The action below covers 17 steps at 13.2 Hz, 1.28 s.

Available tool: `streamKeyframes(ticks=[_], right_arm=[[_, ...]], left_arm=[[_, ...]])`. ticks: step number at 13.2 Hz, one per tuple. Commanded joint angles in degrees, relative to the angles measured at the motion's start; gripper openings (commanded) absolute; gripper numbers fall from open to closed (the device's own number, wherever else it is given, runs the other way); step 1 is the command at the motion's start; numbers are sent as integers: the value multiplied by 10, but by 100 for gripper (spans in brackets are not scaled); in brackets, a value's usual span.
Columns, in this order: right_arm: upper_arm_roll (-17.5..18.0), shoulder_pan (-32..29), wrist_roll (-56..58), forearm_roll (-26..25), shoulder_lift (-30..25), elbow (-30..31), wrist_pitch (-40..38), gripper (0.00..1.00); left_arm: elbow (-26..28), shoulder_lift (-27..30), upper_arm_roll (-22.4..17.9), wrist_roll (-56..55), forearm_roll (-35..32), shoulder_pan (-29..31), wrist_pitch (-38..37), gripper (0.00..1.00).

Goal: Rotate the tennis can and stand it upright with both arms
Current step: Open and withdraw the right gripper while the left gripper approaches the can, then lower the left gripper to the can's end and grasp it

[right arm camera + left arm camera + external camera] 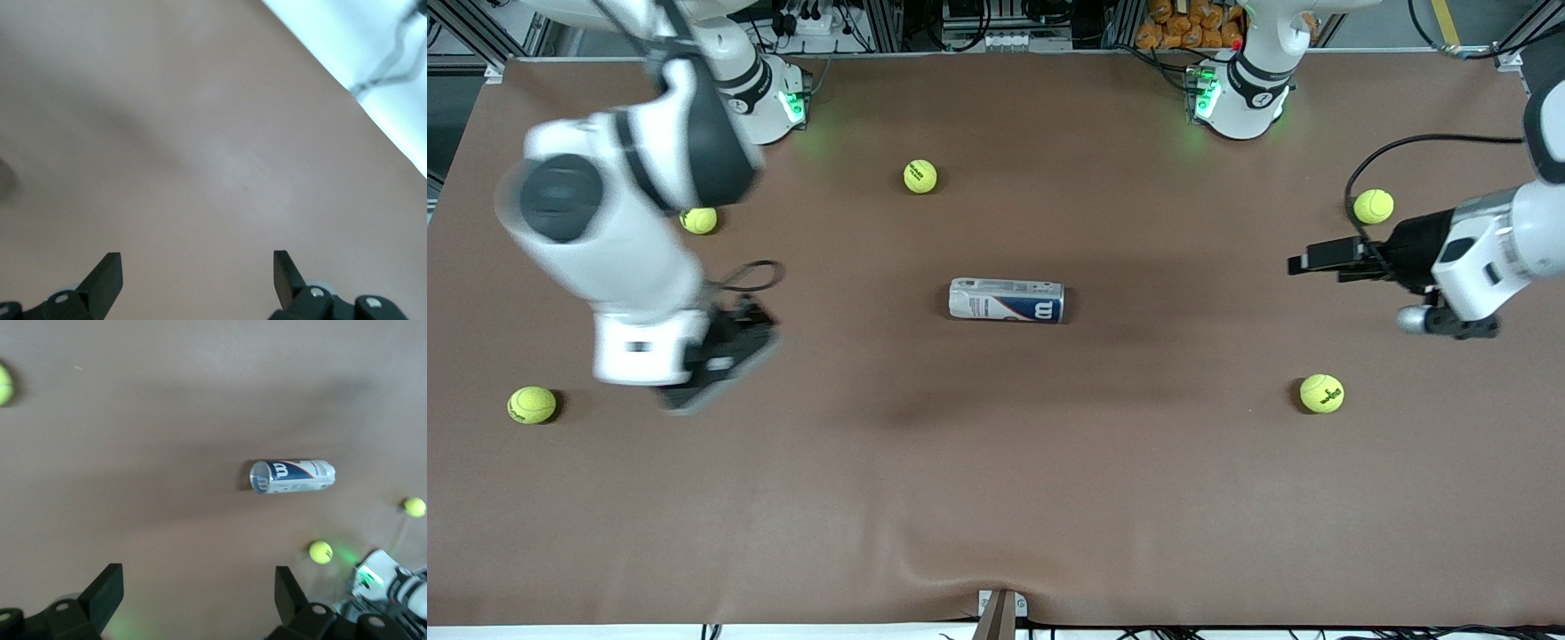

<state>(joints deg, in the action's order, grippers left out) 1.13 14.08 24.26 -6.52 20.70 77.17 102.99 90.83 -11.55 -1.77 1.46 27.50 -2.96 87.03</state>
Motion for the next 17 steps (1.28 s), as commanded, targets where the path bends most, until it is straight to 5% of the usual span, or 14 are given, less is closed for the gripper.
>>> streamKeyframes(ticks=[1, 8, 17], right_arm=[[16, -54, -24, 26, -50, 23, -35, 100], [-41, -104, -148, 63, -137, 25, -164, 100], [-102, -102, -254, 95, -209, 66, -253, 100]], left_arm=[[21, -20, 1, 46, 55, 6, 0, 100], [84, -76, 1, 195, 192, 10, 6, 100], [108, -246, 13, 448, 383, -17, 31, 100]])
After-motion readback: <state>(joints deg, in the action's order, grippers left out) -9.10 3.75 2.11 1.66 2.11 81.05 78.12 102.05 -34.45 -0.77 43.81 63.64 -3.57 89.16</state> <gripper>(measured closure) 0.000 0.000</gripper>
